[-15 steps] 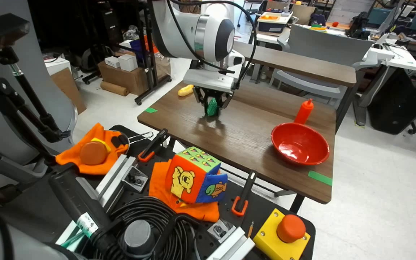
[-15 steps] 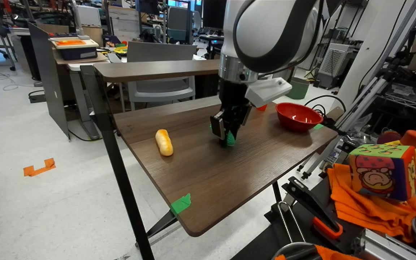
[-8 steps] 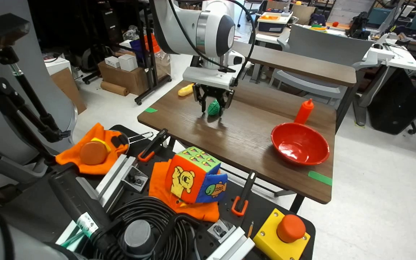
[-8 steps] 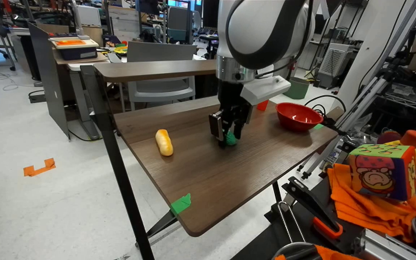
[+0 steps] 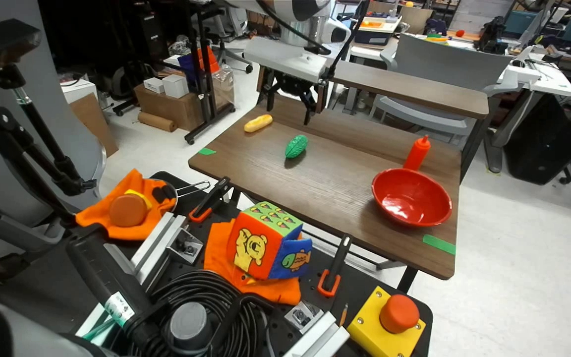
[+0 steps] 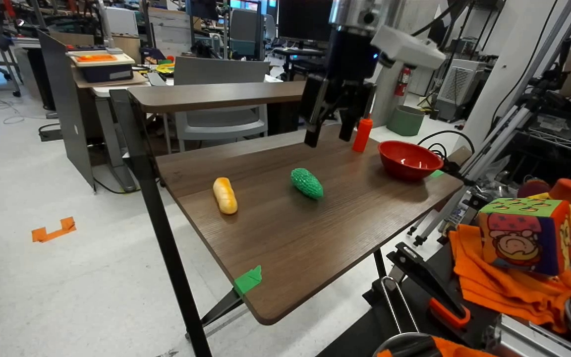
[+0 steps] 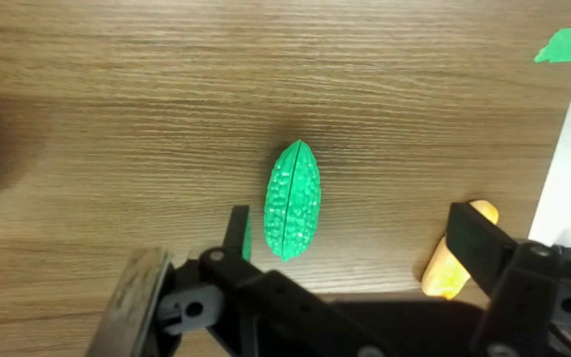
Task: Remove the green object from the orange bowl and put it on the table
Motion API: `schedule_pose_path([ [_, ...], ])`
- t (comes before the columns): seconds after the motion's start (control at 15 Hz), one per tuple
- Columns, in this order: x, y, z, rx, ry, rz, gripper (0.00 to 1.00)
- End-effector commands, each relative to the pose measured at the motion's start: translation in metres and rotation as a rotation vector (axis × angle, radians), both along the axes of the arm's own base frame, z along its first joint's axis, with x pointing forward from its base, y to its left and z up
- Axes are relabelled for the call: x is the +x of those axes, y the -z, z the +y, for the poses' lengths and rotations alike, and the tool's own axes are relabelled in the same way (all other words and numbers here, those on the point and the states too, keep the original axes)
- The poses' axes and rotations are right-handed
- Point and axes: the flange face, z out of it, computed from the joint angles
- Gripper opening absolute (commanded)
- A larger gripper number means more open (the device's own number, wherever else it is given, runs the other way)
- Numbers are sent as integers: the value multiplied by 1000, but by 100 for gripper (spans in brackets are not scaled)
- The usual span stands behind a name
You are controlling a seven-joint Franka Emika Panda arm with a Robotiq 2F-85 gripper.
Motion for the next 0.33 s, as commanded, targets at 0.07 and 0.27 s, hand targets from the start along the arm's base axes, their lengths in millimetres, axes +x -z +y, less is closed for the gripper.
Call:
schedule_pose_path([
  [0.07, -9, -14, -13, 5, 15, -9, 100],
  [0.27, -15, -12, -12, 5, 11, 0, 100],
])
